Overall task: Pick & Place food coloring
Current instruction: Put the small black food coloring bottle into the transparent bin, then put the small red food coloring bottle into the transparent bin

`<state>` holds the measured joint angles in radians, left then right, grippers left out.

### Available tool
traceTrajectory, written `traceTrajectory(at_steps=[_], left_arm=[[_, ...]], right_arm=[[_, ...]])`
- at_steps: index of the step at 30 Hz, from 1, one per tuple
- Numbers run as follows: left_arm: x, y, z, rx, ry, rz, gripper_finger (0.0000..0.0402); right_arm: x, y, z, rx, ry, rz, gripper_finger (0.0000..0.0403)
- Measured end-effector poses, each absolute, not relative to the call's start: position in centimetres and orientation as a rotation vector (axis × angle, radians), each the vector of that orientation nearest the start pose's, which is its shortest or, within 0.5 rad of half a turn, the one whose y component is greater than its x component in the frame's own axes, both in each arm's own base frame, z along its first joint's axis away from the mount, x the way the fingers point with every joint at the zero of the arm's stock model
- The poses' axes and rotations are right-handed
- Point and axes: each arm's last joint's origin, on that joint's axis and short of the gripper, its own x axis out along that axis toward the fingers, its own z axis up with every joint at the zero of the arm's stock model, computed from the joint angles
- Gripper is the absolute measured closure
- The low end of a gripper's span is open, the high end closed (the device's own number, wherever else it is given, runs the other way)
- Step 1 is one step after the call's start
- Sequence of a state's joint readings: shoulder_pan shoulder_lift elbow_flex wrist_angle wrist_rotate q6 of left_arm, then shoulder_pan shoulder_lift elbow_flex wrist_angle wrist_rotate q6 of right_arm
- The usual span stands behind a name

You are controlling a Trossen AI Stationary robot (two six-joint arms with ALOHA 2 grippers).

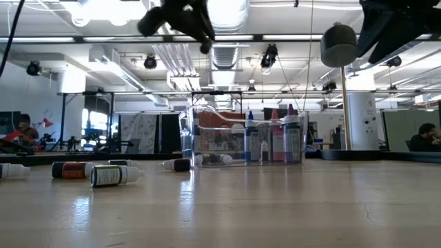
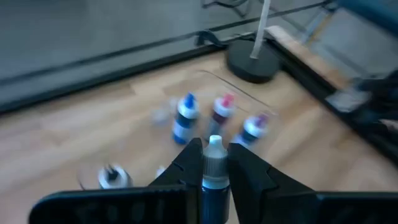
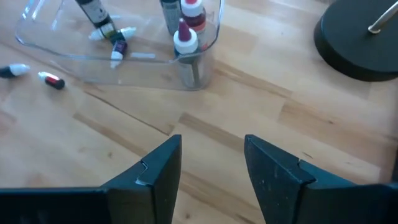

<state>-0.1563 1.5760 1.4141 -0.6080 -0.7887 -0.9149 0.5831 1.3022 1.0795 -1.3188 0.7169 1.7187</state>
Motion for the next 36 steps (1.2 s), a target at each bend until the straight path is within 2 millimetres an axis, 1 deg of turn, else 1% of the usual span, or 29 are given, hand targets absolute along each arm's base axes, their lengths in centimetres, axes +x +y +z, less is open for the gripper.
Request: traceTrajectory(at_steps=[3, 6, 8, 10, 11, 13, 16, 18, 20, 22, 24, 28, 30, 32, 36], left_arm=[[34.8, -0.9, 31.9, -0.46, 0.401, 0.896, 0.0347], [35.9, 1.1, 30.8, -0.455, 0.487, 0.874, 0.0312], [36.2, 2.0, 30.4, -0.463, 0.535, 0.852, 0.0287], [36.1, 2.3, 30.4, -0.439, 0.565, 0.853, 0.0263], [36.0, 2.2, 30.7, -0.415, 0.572, 0.844, 0.0253], [35.3, 1.2, 31.7, -0.328, 0.595, 0.768, 0.024], [33.7, -1.9, 33.3, -0.194, 0.651, 0.54, 0.0233], [32.4, -3.7, 33.3, -0.12, 0.715, 0.415, 0.0233], [31.6, -5.0, 32.1, -0.066, 0.779, 0.319, 0.0233], [31.0, -5.9, 29.8, -0.028, 0.857, 0.248, 0.0233], [30.5, -6.5, 27.2, -0.027, 0.913, 0.197, 0.0233], [30.1, -6.9, 22.7, -0.051, 0.89, 0.155, 0.0233], [29.9, -6.8, 21.2, -0.059, 0.862, 0.157, 0.0232], [29.7, -6.6, 20.2, -0.059, 0.836, 0.164, 0.0232], [28.9, -6.0, 18.3, -0.011, 0.867, 0.159, 0.0232]], right_arm=[[18.2, 9.7, 27.2, 0.568, 0.713, -0.968, 0.0234], [18.2, 9.7, 27.2, 0.575, 0.71, -0.969, 0.0234], [18.2, 9.7, 27.3, 0.594, 0.7, -0.974, 0.0234], [18.3, 9.8, 27.4, 0.613, 0.69, -0.978, 0.0234], [18.3, 9.8, 27.4, 0.619, 0.687, -0.98, 0.0234], [18.4, 9.8, 27.4, 0.625, 0.685, -0.975, 0.0234], [18.5, 9.9, 27.2, 0.609, 0.696, -0.968, 0.0234], [18.6, 10.0, 27.1, 0.58, 0.711, -0.96, 0.0234], [18.7, 10.0, 26.8, 0.552, 0.726, -0.957, 0.0234], [18.9, 10.1, 26.6, 0.522, 0.742, -0.956, 0.0234], [19.0, 10.1, 26.5, 0.504, 0.753, -0.953, 0.0234], [19.1, 10.1, 26.4, 0.506, 0.754, -0.953, 0.0234], [19.1, 10.2, 26.4, 0.518, 0.753, -0.951, 0.0234], [19.1, 10.2, 26.4, 0.522, 0.755, -0.949, 0.0234], [19.1, 10.2, 26.4, 0.525, 0.763, -0.946, 0.0234]])
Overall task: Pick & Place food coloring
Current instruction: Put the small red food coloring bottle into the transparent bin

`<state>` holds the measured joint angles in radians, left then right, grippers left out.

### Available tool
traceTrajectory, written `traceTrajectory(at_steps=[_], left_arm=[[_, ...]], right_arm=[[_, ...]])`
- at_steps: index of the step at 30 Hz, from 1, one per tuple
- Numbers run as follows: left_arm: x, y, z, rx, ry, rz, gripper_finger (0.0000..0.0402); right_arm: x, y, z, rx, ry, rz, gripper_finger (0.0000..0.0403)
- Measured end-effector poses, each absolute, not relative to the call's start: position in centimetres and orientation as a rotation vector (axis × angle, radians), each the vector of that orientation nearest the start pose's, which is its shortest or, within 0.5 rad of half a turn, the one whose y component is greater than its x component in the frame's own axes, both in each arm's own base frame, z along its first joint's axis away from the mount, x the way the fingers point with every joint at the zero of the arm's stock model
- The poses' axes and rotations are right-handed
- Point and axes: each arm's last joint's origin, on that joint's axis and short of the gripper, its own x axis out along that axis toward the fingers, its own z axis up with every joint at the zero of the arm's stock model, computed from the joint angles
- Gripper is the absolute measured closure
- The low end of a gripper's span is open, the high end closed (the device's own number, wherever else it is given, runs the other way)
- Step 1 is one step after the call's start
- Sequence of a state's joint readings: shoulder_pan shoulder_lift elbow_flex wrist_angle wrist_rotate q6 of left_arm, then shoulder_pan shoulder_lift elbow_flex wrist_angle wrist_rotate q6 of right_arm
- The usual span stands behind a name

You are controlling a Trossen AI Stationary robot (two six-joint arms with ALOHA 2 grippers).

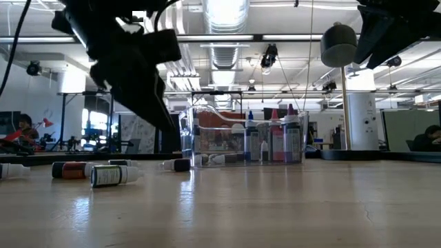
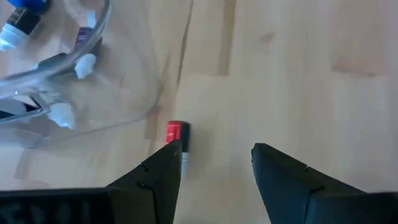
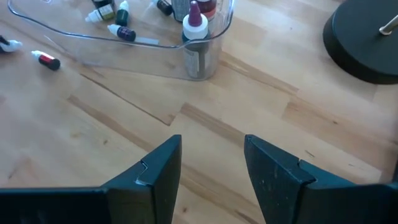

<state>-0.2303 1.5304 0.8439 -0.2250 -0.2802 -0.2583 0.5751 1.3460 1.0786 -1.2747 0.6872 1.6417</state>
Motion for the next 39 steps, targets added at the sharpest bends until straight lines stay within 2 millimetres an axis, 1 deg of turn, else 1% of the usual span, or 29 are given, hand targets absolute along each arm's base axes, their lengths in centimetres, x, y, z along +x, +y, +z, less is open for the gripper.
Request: traceTrajectory(at_steps=[4, 9, 12, 14, 21, 25, 30, 34, 39], left_arm=[[28.7, -5.0, 17.2, 0.02, 0.855, 0.165, 0.0232], [28.8, -3.4, 16.5, 0.007, 0.792, 0.195, 0.0232], [28.8, -2.6, 16.0, -0.017, 0.767, 0.174, 0.0232], [28.8, -2.4, 15.4, -0.026, 0.78, 0.163, 0.0232], [29.4, -2.5, 13.4, 0.001, 0.839, 0.107, 0.0232], [29.8, -2.5, 13.1, -0.004, 0.846, 0.111, 0.0232], [29.5, -2.5, 12.8, -0.004, 0.884, 0.119, 0.0236], [29.4, -2.5, 12.7, -0.002, 0.901, 0.12, 0.0255], [29.4, -2.5, 12.7, 0.0, 0.903, 0.12, 0.0291]], right_arm=[[19.1, 10.2, 26.4, 0.527, 0.767, -0.945, 0.0234], [19.1, 10.2, 26.4, 0.529, 0.768, -0.946, 0.0234], [19.1, 10.2, 26.4, 0.534, 0.767, -0.948, 0.0234], [19.2, 10.1, 26.4, 0.539, 0.771, -0.951, 0.0234], [19.3, 9.9, 26.3, 0.558, 0.781, -0.963, 0.0234], [19.4, 9.8, 26.3, 0.567, 0.789, -0.966, 0.0234], [19.4, 9.8, 26.3, 0.589, 0.781, -0.975, 0.0234], [19.4, 9.8, 26.3, 0.592, 0.779, -0.976, 0.0234], [19.4, 9.8, 26.3, 0.595, 0.778, -0.977, 0.0234]])
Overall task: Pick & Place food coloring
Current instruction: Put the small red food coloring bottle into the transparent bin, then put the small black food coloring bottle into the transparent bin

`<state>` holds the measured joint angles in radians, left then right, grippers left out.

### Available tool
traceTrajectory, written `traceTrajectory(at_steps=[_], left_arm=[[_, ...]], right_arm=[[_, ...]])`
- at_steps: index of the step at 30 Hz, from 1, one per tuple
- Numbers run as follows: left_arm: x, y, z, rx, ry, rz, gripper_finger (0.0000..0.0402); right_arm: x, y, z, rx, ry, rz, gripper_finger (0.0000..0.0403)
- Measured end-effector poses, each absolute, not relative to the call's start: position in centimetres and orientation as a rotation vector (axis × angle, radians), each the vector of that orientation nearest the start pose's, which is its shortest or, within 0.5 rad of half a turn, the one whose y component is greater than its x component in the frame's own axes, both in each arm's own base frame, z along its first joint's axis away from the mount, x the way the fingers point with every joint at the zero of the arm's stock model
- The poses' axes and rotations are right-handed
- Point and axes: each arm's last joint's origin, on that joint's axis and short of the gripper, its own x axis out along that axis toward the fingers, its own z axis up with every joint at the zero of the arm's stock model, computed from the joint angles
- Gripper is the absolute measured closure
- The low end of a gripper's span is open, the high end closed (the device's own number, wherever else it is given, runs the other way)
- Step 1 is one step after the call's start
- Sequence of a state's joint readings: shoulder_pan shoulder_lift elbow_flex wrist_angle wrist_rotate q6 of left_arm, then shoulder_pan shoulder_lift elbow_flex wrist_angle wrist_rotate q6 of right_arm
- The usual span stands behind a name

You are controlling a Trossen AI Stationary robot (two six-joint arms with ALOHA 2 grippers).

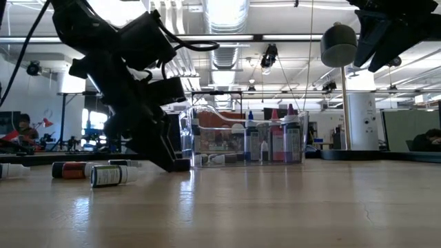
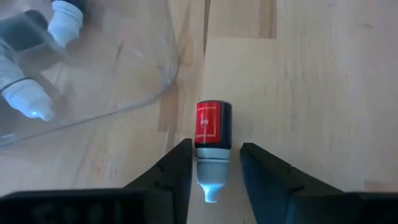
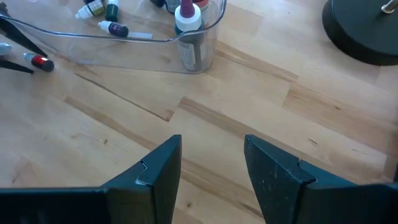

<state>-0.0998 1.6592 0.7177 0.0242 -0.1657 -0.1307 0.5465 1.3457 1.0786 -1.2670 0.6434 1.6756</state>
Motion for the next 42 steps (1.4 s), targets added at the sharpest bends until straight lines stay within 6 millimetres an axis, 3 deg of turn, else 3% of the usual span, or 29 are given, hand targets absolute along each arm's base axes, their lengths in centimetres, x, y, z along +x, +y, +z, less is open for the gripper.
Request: traceTrajectory(at_steps=[6, 10, 15, 21, 24, 29, 33, 36, 39, 42], left_arm=[[29.3, -2.4, 13.0, -0.011, 0.929, 0.141, 0.0344], [29.0, -2.5, 14.4, -0.034, 1.0, 0.163, 0.0368], [28.6, -3.5, 19.6, -0.028, 0.94, 0.21, 0.0371], [29.6, -3.4, 26.5, -0.082, 0.512, 0.29, 0.0371], [30.9, -2.1, 27.8, -0.121, 0.377, 0.374, 0.0365], [33.3, 0.5, 27.2, -0.115, 0.425, 0.499, 0.03], [34.2, 0.9, 28.2, -0.098, 0.511, 0.529, 0.024], [33.8, 0.1, 29.6, -0.055, 0.633, 0.517, 0.0216], [32.1, -1.6, 30.8, -0.001, 0.776, 0.422, 0.021], [29.9, -3.6, 30.5, -0.027, 0.928, 0.312, 0.021]], right_arm=[[19.4, 9.8, 26.3, 0.593, 0.776, -0.977, 0.0234], [19.4, 9.8, 26.3, 0.585, 0.778, -0.975, 0.0234], [19.4, 9.7, 26.2, 0.579, 0.777, -0.977, 0.0234], [19.3, 9.7, 26.0, 0.566, 0.774, -0.981, 0.0234], [19.3, 9.6, 25.9, 0.563, 0.777, -0.983, 0.0234], [19.3, 9.6, 25.9, 0.567, 0.775, -0.983, 0.0234], [19.3, 9.7, 25.9, 0.567, 0.776, -0.982, 0.0234], [19.3, 9.7, 25.9, 0.569, 0.775, -0.98, 0.0234], [19.3, 9.7, 25.9, 0.568, 0.776, -0.979, 0.0234], [19.3, 9.7, 25.8, 0.55, 0.785, -0.97, 0.0234]])
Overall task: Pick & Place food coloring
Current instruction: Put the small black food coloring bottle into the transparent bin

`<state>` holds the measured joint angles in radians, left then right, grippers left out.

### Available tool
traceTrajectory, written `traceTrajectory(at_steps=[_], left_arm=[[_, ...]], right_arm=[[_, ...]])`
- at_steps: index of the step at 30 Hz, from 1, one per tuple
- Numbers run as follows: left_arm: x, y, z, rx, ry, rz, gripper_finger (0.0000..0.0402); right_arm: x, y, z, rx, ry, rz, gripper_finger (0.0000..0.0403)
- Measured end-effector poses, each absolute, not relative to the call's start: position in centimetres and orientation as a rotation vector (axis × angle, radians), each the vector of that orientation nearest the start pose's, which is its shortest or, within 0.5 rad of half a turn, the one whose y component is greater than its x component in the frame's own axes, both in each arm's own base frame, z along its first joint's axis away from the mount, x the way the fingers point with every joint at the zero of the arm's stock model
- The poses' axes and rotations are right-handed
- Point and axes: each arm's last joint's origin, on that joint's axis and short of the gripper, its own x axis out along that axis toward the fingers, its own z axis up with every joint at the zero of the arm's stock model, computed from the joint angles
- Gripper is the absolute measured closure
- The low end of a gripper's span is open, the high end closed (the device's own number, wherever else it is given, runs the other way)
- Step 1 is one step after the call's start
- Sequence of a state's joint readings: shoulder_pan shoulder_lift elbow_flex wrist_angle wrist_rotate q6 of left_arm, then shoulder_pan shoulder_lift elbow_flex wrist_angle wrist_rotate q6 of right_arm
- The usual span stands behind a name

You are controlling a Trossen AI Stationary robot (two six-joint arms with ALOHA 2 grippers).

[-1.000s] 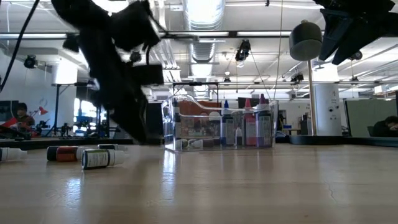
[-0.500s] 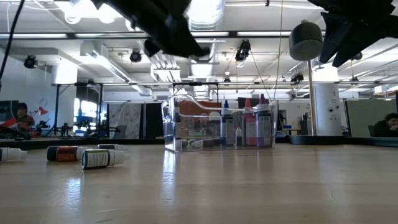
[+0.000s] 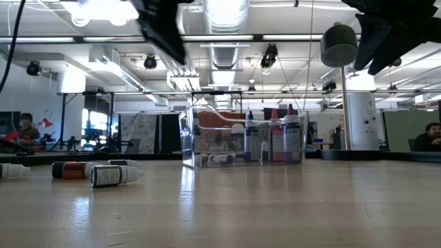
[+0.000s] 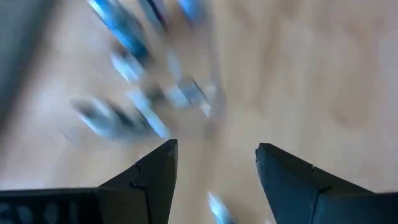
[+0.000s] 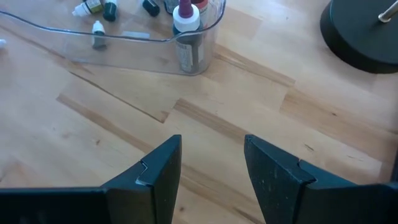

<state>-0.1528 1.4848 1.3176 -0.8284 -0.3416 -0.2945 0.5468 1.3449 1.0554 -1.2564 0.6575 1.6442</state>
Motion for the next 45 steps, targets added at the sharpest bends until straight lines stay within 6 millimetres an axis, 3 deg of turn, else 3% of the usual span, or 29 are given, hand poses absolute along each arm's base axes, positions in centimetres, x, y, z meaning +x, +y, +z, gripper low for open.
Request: traceTrajectory(at_steps=[4, 7, 11, 14, 24, 32, 45], left_arm=[[28.0, -5.7, 27.5, -0.172, 1.082, 0.289, 0.021], [27.5, -6.5, 24.8, -0.271, 1.072, 0.363, 0.021], [26.8, -6.1, 21.2, -0.445, 1.085, 0.518, 0.0209], [26.5, -5.6, 19.9, -0.519, 1.079, 0.59, 0.0209], [26.7, -3.1, 17.8, -0.626, 1.009, 0.619, 0.0209], [25.9, -3.2, 16.6, -0.62, 1.069, 0.595, 0.0209], [26.6, -3.3, 14.6, -0.599, 1.065, 0.607, 0.0209]], right_arm=[[19.2, 9.6, 25.3, 0.54, 0.791, -0.974, 0.0234], [19.1, 9.6, 24.8, 0.536, 0.793, -0.976, 0.0234], [19.2, 9.6, 24.2, 0.557, 0.782, -0.969, 0.0234], [19.4, 9.7, 24.1, 0.573, 0.774, -0.959, 0.0234], [19.4, 9.7, 24.0, 0.576, 0.773, -0.961, 0.0234], [19.4, 9.7, 24.0, 0.579, 0.773, -0.96, 0.0234], [19.4, 9.8, 24.0, 0.585, 0.773, -0.957, 0.0234]])
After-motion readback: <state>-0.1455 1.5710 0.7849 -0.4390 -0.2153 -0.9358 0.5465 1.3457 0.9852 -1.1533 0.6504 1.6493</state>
